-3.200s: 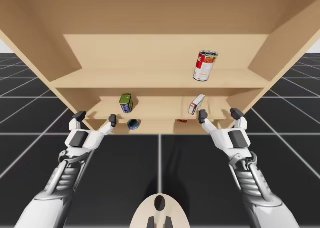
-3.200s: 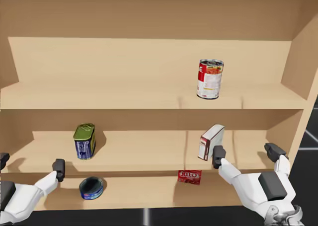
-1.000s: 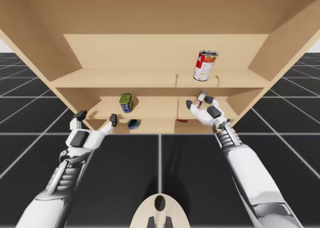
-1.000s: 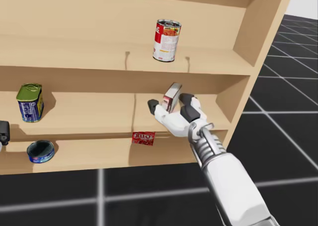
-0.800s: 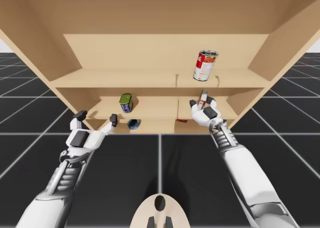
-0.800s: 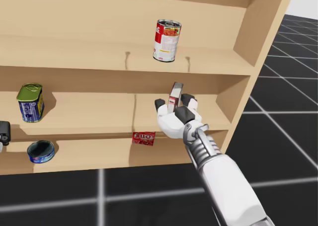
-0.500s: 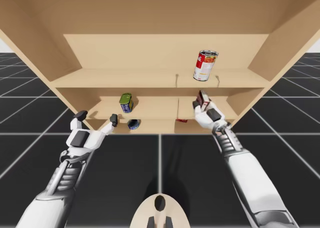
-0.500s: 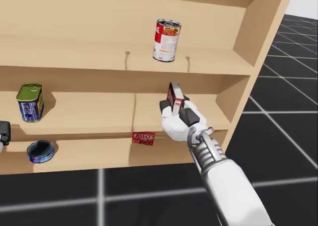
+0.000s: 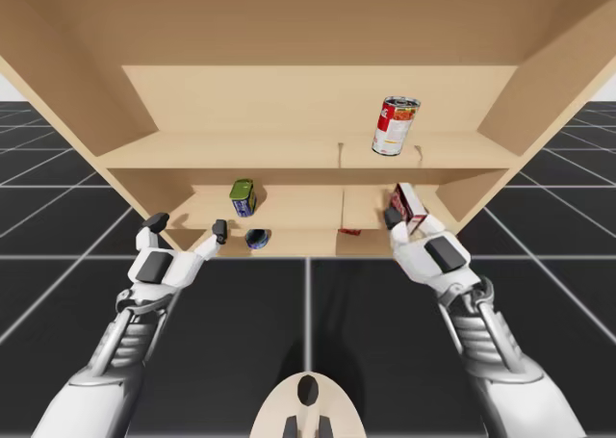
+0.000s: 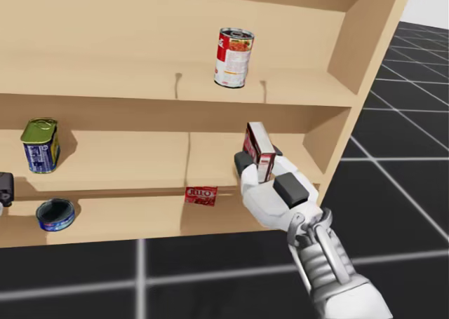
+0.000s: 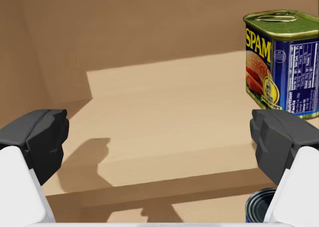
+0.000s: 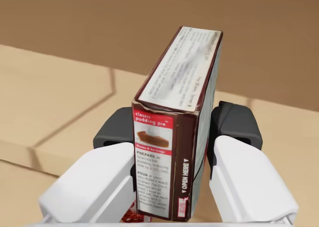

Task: Retrieve the pudding box from the shelves.

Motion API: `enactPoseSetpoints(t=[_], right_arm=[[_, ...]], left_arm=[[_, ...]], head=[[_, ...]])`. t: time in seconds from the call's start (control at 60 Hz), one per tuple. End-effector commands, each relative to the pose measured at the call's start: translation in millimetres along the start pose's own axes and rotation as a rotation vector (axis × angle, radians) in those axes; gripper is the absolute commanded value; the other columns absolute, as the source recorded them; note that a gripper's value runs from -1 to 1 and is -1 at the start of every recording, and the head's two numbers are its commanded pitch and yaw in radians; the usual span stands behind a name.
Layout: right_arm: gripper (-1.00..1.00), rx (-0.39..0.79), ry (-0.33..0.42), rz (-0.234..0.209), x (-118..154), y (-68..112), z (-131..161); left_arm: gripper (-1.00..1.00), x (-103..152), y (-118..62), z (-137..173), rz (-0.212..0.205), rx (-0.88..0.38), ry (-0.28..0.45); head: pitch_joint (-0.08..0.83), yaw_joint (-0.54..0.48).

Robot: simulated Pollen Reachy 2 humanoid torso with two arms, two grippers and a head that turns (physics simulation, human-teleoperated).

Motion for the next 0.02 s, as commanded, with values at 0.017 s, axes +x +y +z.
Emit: enactPoseSetpoints(t=[0.017], right_arm=[[1.0,0.033,-0.092,-0.001,24.8,11.4,43.6]], left_arm=[[-1.0,0.4,-0.1,0.2,0.001,0.0,-0.001]], head=[[0.437,-0.25]])
